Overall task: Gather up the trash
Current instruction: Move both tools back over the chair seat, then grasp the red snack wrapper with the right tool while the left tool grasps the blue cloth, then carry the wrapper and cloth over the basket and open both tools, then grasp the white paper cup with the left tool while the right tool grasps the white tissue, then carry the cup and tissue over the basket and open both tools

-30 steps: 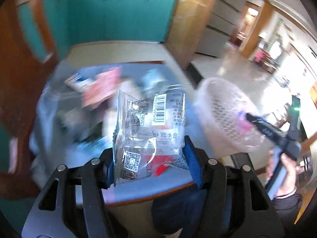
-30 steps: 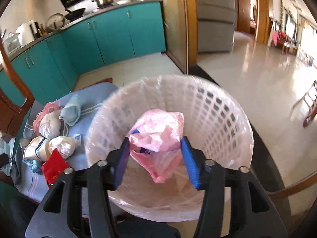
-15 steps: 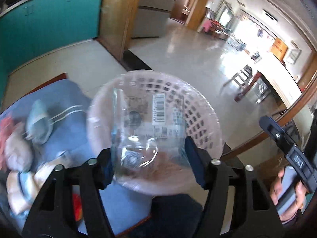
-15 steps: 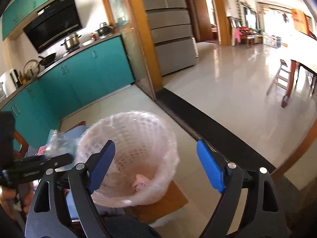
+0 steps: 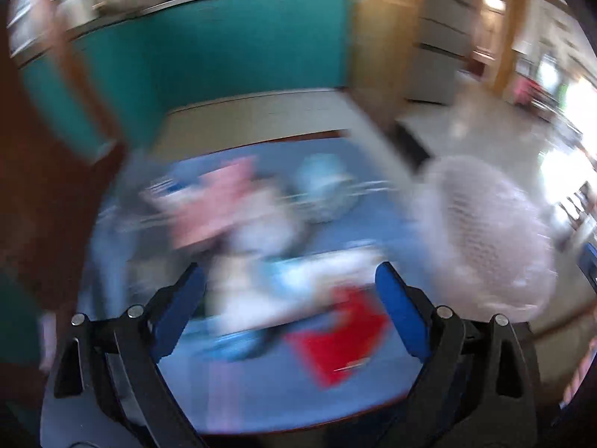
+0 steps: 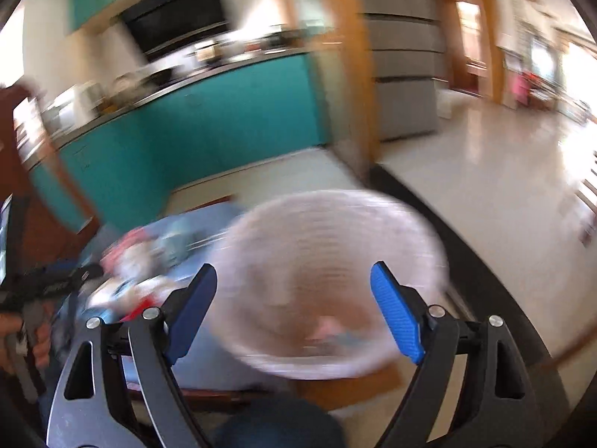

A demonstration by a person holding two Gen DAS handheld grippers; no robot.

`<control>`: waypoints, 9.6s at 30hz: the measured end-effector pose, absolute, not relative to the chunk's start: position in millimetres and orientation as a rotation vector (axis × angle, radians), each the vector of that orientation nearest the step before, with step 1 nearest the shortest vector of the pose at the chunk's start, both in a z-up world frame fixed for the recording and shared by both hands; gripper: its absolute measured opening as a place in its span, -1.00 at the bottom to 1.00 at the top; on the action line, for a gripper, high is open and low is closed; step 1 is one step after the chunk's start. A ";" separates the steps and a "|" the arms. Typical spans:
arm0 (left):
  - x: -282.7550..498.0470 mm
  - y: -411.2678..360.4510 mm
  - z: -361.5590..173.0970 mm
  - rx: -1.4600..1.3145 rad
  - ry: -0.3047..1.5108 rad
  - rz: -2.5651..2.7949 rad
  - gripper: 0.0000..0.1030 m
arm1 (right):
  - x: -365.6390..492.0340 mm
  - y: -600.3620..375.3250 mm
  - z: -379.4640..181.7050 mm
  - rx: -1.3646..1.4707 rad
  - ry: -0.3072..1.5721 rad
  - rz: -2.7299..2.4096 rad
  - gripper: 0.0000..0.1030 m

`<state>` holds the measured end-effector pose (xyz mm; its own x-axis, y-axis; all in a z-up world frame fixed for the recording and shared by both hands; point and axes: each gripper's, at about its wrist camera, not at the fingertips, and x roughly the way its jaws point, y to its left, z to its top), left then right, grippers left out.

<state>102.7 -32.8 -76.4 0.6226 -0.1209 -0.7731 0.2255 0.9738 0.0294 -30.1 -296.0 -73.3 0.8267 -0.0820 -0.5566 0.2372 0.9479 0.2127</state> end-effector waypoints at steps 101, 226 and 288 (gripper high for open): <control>90.2 52.9 -152.3 0.061 1.123 -0.274 0.25 | 69.8 -132.7 -169.1 0.080 0.942 0.176 0.44; 95.4 32.5 -159.6 0.144 1.118 -0.257 0.63 | 94.9 -163.9 -109.6 0.086 0.805 0.150 0.50; 100.6 68.4 -160.0 0.006 1.126 -0.224 0.54 | 105.4 -121.3 -163.8 -0.037 0.984 0.203 0.28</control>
